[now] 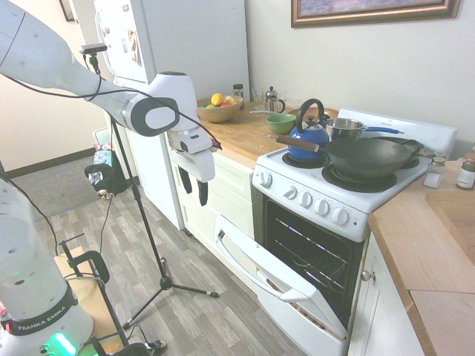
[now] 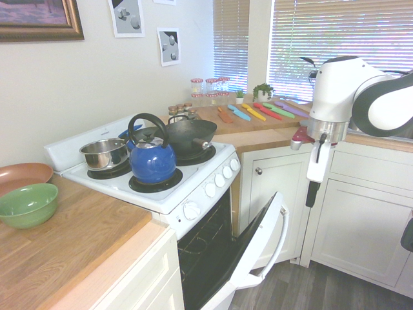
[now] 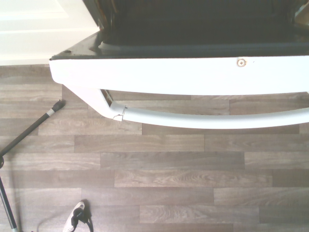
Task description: Close the oven
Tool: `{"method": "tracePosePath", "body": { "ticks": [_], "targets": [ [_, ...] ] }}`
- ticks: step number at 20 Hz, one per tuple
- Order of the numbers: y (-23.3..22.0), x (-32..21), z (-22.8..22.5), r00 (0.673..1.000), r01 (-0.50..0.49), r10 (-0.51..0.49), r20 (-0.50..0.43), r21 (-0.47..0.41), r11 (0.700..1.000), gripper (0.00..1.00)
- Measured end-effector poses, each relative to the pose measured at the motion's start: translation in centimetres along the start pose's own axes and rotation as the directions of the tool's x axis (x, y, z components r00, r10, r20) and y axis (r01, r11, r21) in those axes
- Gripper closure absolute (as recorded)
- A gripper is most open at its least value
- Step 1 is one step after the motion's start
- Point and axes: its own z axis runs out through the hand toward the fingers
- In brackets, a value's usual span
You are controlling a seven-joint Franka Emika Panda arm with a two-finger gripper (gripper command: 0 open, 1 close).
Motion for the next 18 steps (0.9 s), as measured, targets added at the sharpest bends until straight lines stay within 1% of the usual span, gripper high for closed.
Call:
{"method": "tracePosePath", "body": {
  "ticks": [4, 9, 12, 14, 18],
  "targets": [
    [0.0, 0.0, 0.6, 1.000, -0.002, 0.002, 0.009, -0.014, 1.000, 0.00],
    [0.2, 0.6, 4.2, 0.998, -0.031, 0.033, 0.060, -0.035, 0.999, 0.00],
    [1.6, 1.2, 7.6, 0.996, -0.054, 0.057, 0.075, -0.039, 0.998, 0.00],
    [2.8, 1.5, 10.6, 0.994, -0.073, 0.075, 0.079, -0.026, 0.997, 0.00],
    [3.9, 1.5, 16.8, 0.994, -0.056, 0.057, 0.096, -0.017, 0.998, 0.00]
  ]
}}
